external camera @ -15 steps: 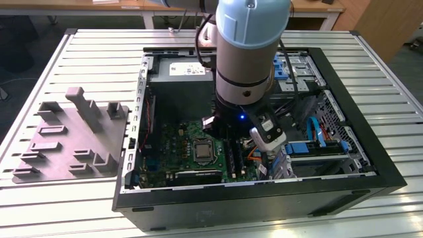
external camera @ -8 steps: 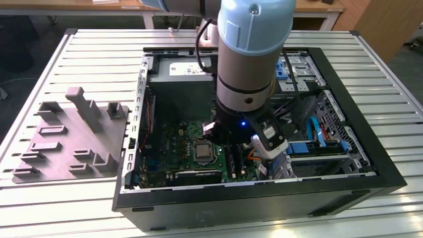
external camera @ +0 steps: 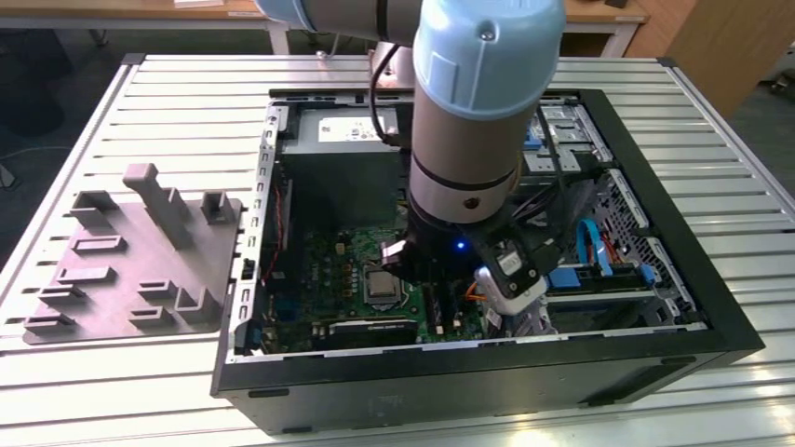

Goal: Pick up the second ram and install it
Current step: 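Press down the second ram until it locks into place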

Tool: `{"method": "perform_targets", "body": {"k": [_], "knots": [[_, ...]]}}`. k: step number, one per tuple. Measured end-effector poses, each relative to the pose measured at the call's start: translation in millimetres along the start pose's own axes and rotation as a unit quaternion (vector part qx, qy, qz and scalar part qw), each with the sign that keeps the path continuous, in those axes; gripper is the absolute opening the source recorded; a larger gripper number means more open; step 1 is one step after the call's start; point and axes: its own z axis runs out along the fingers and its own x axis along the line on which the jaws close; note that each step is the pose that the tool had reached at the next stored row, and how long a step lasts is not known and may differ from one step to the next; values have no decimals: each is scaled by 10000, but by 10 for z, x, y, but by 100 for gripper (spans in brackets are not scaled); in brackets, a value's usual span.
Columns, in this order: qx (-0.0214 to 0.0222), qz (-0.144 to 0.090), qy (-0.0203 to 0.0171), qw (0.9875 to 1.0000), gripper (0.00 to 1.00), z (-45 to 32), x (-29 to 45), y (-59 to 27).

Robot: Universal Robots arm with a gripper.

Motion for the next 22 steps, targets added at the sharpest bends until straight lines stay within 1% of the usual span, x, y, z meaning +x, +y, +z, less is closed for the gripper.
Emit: {"method": "perform_targets", "body": {"k": [3, 8, 11, 15, 18, 22], "knots": [[1, 9, 10, 10000, 10, 1, -18, -18], [1, 10, 10, 10000, 10, 5, -18, -18], [1, 10, 11, 10000, 10, 47, -16, -19], [1, 10, 11, 10000, 10, 56, -16, -20], [2, 9, 12, 10000, 10, 80, -15, -21], [1, 9, 12, 10000, 10, 84, -15, -21]]}}
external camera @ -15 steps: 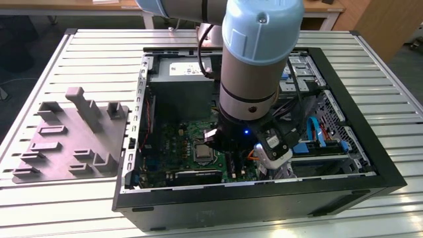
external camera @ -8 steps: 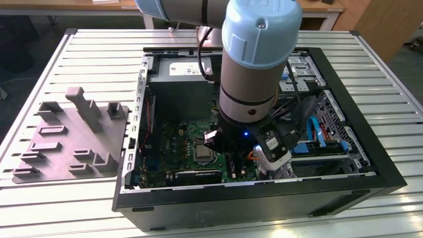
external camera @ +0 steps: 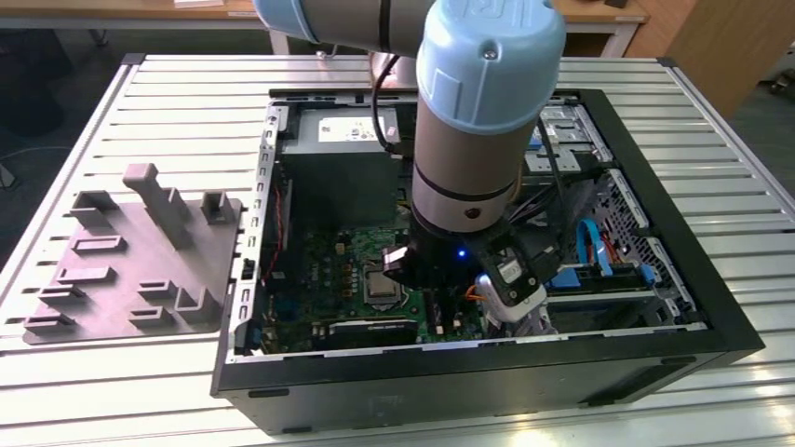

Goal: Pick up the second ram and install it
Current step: 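Press down the second ram until it locks into place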

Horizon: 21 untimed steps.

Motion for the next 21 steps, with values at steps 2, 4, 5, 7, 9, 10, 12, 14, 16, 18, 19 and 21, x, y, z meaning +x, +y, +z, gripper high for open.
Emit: {"method": "perform_targets", "body": {"k": [2, 4, 5, 7, 9, 10, 12, 14, 16, 18, 19, 21], "knots": [[1, 0, 0, 10000, 10, 17, 1, -1], [4, 0, 1, 10000, 10, 24, 1, -2], [3, 0, 1, 10000, 10, 25, 1, -2], [0, 0, 0, 10000, 10, 28, 1, -1], [0, 0, 0, 10000, 10, 31, 1, -1], [1, 0, 0, 10000, 10, 37, 1, -1], [0, 0, 0, 10000, 10, 45, 2, -2], [0, 0, 0, 10000, 10, 45, 2, -1], [0, 0, 0, 10000, 10, 45, 2, -1], [1, 0, 0, 10000, 10, 53, 2, -2], [3, 0, 1, 10000, 10, 57, 2, -2], [2, 0, 1, 10000, 10, 59, 2, -2]]}}
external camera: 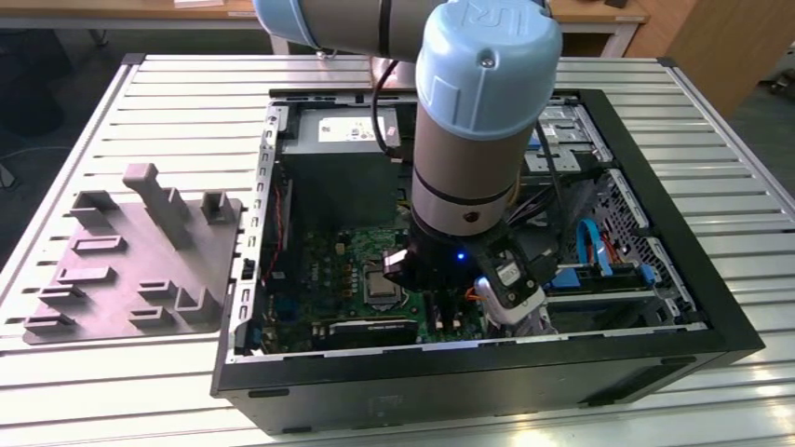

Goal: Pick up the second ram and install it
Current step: 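Press down the second ram until it locks into place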

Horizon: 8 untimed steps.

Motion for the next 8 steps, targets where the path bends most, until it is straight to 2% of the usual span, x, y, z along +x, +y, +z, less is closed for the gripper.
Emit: {"method": "perform_targets", "body": {"k": [4, 5, 8], "knots": [[-11, 0, -3, 10000, 10, -14, -1, 3], [-19, 1, -5, 10000, 10, -32, -2, 6], [-4, 1, -1, 10000, 10, -141, -5, 5]]}}
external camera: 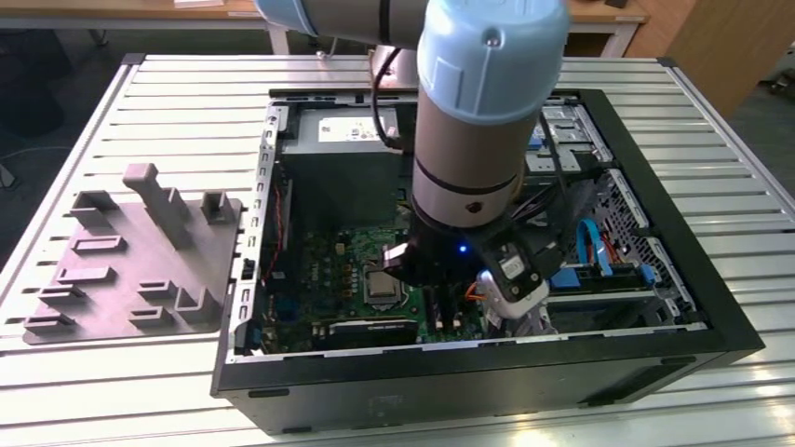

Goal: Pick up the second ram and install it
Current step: 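Press down the second ram until it locks into place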

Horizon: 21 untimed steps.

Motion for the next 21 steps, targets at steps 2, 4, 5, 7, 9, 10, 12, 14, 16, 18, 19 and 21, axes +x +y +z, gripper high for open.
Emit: {"method": "perform_targets", "body": {"k": [2, 4, 5, 7, 9, 10, 12, 14, 16, 18, 19, 21], "knots": [[2, 0, 0, 10000, 10, -67, -2, 1], [1, -1, 0, 10000, 10, -132, -5, 3], [2, 0, 1, 10000, 10, -159, -6, 4], [2, -1, 1, 10000, 10, -196, -8, 5], [0, -1, 0, 10000, 10, -198, -8, 6], [0, -1, 0, 10000, 10, -199, -8, 6], [2, -1, 1, 10000, 10, -202, -9, 12], [2, -1, 1, 10000, 10, -200, -8, 48], [2, -1, 0, 10000, 10, -197, -7, 94], [3, -1, 1, 10000, 10, -195, -6, 144], [2, -1, 0, 10000, 10, -193, -6, 170], [1, 0, 0, 10000, 10, -190, -5, 226]]}}
